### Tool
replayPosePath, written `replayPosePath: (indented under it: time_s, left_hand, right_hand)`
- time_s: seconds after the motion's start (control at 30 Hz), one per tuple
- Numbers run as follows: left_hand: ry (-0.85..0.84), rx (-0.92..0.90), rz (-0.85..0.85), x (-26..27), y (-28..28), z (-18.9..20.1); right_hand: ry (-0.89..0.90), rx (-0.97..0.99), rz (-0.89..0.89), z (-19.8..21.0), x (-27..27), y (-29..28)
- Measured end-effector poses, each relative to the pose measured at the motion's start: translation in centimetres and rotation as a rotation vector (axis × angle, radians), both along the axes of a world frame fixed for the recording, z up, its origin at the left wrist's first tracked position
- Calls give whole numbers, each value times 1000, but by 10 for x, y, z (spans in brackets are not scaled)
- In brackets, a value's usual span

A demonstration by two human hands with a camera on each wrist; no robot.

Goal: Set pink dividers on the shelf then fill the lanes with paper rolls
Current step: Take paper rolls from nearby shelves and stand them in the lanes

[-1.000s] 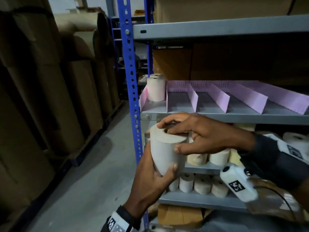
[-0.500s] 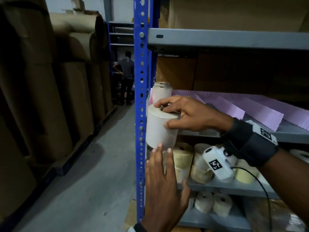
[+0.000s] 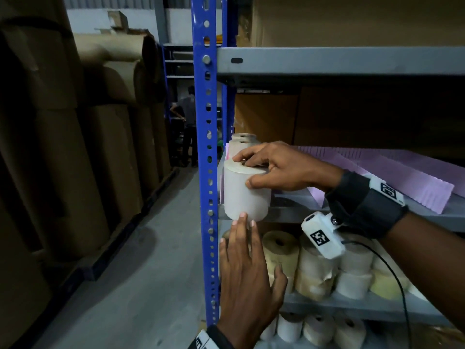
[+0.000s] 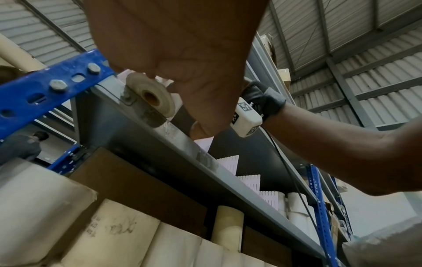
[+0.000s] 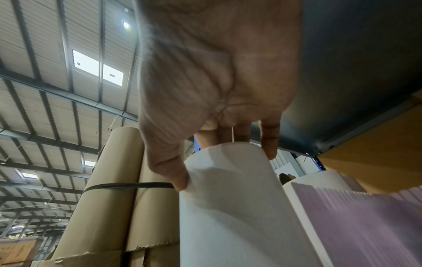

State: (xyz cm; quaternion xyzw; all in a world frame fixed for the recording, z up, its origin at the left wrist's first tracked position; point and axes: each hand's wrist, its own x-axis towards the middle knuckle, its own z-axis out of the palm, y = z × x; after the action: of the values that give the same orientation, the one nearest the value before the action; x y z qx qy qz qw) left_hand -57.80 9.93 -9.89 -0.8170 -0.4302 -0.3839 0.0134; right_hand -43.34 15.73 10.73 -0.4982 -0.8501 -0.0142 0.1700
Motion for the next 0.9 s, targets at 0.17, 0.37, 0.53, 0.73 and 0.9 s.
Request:
replayPosePath:
  time_s: [0.17, 0.37, 0.53, 0.73, 0.9]
  left_hand:
    - [-17, 2, 24, 10, 14, 3]
    - [24, -21, 51, 17, 34, 9]
    - [94, -57, 79, 20, 44, 11]
    - [131, -37, 102, 19, 49, 9]
    - [150, -33, 99, 14, 50, 9]
  right_hand:
    - [-10, -41, -8, 5, 5, 16]
    - [-132, -104, -33, 13, 5, 33]
    - [-213, -98, -109, 17, 5, 49]
    - [-239, -60, -99, 13, 16, 70]
    - [-138, -129, -149, 9, 23, 78]
